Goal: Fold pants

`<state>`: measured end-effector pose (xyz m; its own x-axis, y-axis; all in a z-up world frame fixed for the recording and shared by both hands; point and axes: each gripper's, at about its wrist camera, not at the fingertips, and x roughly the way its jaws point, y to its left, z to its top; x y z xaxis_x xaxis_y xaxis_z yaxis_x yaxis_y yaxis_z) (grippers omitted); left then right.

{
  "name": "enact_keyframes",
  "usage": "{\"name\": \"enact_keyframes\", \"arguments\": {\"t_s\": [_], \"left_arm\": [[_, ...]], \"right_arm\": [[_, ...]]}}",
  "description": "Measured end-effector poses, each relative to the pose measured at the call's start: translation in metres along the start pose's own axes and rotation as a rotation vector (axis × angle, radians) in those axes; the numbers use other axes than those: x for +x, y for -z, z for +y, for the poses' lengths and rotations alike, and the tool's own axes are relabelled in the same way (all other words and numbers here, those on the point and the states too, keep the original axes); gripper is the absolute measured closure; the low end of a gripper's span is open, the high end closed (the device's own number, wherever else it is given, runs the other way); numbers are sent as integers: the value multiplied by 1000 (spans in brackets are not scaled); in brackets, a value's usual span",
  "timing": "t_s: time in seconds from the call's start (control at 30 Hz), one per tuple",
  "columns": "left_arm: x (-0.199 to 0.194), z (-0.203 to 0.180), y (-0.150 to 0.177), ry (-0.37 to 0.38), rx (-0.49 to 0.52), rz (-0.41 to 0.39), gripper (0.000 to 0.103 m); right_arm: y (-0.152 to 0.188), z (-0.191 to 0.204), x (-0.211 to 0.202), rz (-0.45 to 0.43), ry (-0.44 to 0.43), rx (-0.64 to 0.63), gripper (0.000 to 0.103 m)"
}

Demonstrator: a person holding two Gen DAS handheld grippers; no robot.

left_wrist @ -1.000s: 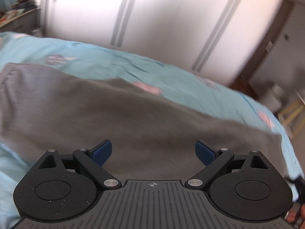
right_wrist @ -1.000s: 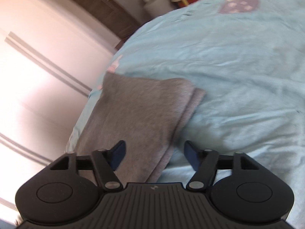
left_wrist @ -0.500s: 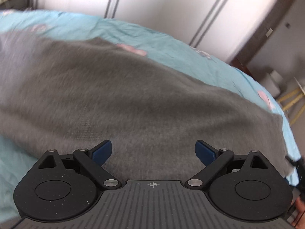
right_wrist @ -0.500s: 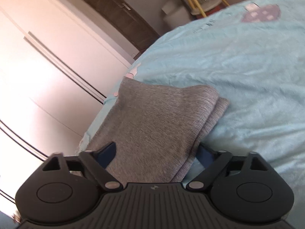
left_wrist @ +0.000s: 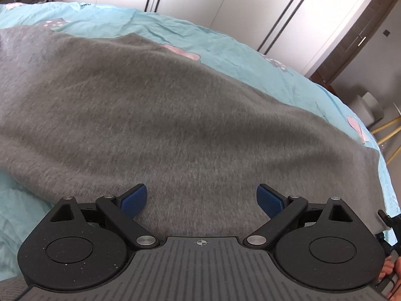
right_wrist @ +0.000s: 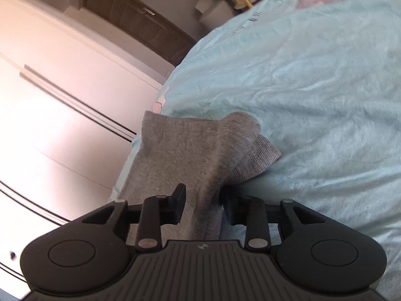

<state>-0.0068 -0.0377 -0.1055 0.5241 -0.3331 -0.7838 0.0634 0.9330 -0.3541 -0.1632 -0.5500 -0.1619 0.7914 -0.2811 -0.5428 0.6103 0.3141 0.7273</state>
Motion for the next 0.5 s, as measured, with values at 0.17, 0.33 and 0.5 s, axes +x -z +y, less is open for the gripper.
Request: {"name": "enact_keyframes", "arguments": {"t_s": [0.17, 0.33, 0.5], "left_arm": [[3, 8, -2, 13, -57, 18, 5], [6, 12, -3, 10, -87, 28, 5], [6, 9, -2, 1, -74, 27, 5]], "right_arm": [[-3, -9, -12, -42, -20, 84, 64], [-7, -11, -5, -51, -46, 123, 54], [-9, -3, -2, -46, 26, 82, 94]]}}
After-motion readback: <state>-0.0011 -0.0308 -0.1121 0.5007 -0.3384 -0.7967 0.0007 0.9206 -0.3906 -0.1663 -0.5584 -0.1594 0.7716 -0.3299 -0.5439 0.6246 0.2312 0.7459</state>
